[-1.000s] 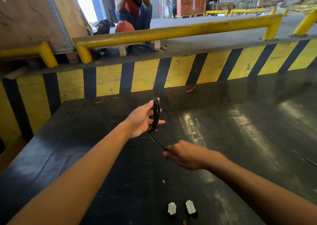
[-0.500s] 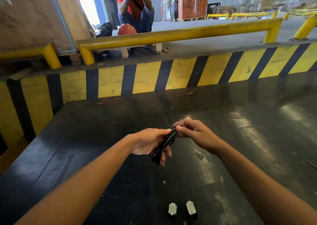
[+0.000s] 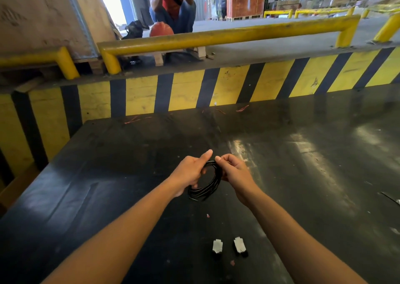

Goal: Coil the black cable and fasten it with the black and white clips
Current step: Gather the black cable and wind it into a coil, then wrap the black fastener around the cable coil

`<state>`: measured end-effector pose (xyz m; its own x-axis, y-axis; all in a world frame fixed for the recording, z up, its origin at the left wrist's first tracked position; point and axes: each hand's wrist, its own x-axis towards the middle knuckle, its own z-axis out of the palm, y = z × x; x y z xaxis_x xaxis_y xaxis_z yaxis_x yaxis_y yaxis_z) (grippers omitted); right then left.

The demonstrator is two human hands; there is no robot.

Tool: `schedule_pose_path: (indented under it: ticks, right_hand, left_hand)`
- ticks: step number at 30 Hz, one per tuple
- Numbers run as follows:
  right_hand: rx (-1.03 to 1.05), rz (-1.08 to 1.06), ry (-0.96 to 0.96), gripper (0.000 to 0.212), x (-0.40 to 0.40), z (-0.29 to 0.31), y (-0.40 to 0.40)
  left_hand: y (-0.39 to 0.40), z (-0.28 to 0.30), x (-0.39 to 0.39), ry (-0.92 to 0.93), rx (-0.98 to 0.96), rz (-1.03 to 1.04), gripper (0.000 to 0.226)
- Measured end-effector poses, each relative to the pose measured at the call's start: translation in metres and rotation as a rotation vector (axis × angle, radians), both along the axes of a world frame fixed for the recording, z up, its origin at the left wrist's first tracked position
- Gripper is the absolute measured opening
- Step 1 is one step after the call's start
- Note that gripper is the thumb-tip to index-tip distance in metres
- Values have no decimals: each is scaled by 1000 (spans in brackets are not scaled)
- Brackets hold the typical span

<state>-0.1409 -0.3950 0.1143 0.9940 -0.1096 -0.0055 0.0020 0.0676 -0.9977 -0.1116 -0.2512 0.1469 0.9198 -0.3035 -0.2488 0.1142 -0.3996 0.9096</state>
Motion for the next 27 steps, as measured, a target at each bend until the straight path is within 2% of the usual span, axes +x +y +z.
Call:
schedule_pose_path:
  ticks: [3,5,7,9,14,18,21,23,27]
  right_hand:
    - [-96,-3,131,24,-10,-25,10]
    - [-245,63,243,19,-20,-53,15]
    - [-572,135,290,14,-31,-87,12]
    - [-937,273,299,19,-42,-112,11]
    - [-1294,529,333,32,-47,-140,22]
    - [-1301,602,400,24,-33,-141,26]
    - [-1240,572,406,20,-25,-131,21]
    - [-1073,451,370,10,-17,-115,13]
    - [-608,267,277,14,-8,-63,0]
  left_hand:
    - [7,-35,-14,-178,166,131,57]
    - [20,-63,-25,-186,280,141,51]
    - [36,-90,-37,-109,343,139,46]
    - [55,-110,-46,-37,389,122,42]
    - [85,-123,-57,-23,476,26,37]
    - [96,-118,-57,-46,448,-1,21]
    - [94,-112,-51,-49,421,-22,21]
    - [88,-104,-46,-44,407,-74,24]
    - [64,-78,-34,-42,288,-182,23]
